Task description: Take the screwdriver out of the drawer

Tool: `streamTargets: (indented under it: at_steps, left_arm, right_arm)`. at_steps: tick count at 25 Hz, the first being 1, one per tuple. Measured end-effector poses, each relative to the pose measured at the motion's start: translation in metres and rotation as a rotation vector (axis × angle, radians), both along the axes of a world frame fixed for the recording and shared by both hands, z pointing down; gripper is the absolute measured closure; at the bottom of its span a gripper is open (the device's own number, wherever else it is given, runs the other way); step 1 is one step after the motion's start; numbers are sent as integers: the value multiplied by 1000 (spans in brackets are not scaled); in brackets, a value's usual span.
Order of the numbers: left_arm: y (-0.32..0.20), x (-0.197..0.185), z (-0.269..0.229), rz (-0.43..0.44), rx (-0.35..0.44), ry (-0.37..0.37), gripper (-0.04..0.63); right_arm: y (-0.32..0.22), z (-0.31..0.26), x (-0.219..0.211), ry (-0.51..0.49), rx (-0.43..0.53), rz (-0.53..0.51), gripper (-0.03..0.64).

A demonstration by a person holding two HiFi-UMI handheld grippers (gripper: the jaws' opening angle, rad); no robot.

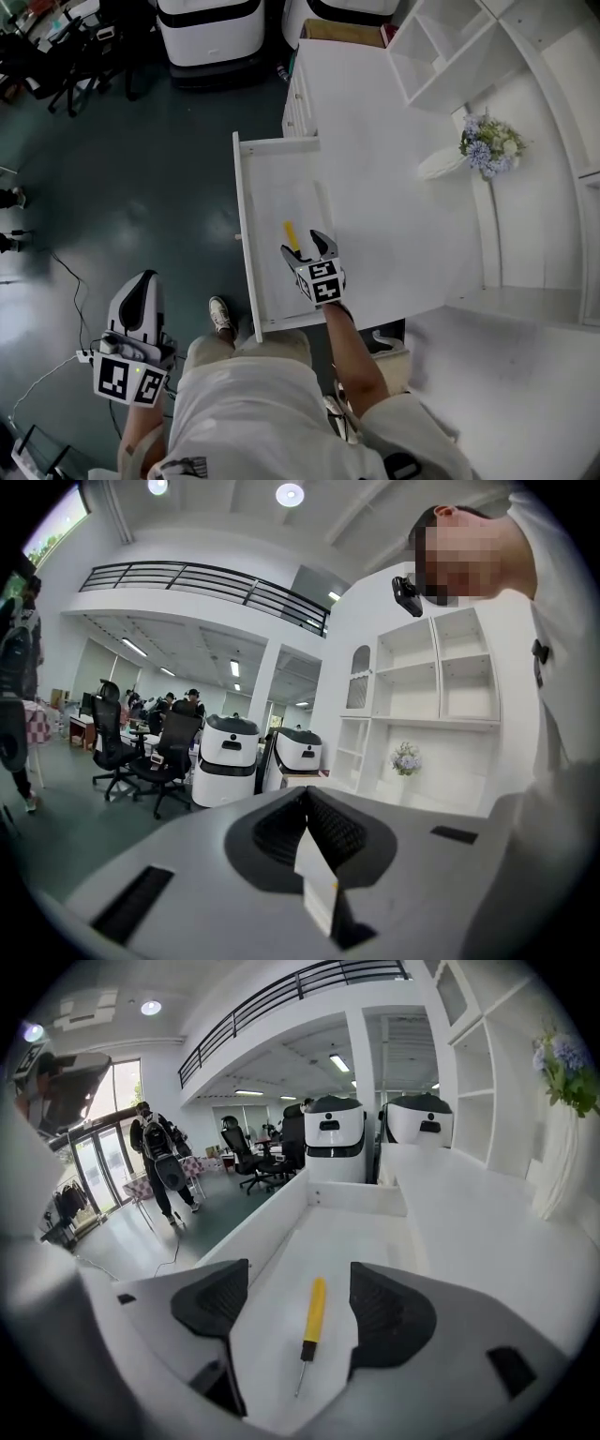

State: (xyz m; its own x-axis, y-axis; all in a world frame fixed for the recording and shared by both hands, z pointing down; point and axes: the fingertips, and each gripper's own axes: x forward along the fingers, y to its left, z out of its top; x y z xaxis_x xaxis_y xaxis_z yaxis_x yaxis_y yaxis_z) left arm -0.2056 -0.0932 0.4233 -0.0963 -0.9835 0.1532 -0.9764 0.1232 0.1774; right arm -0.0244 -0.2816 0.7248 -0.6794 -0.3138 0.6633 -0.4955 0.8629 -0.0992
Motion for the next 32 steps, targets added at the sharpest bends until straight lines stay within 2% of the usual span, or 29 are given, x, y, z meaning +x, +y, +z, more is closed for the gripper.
streamTargets:
  at_steps: [7, 10, 16, 21, 22, 29, 32]
  left_arm:
    - [15, -7, 5, -52, -31, -7, 580]
    - [19, -5, 7, -69, -43, -8, 580]
    - [31, -4, 11, -103, -68, -9, 580]
    - [43, -6, 19, -127, -84, -1, 580]
    - [43, -5, 19, -128, -83, 2, 580]
    - [48, -4, 8, -125, -59, -3, 580]
    - [47, -5, 6, -118, -50, -7, 580]
  right_arm:
    - [-12, 54, -11, 94, -52, -11, 279]
    - [-19, 69, -15, 125, -52, -1, 341]
    - [-23, 103, -20, 188, -60, -34, 351]
    - [-23, 121, -18, 243, -98, -18, 365]
    - [-23, 122, -18, 252, -93, -15, 391]
    - [-18, 123, -14, 307, -114, -32, 402]
    - [-21, 124, -13, 321, -109, -31, 447]
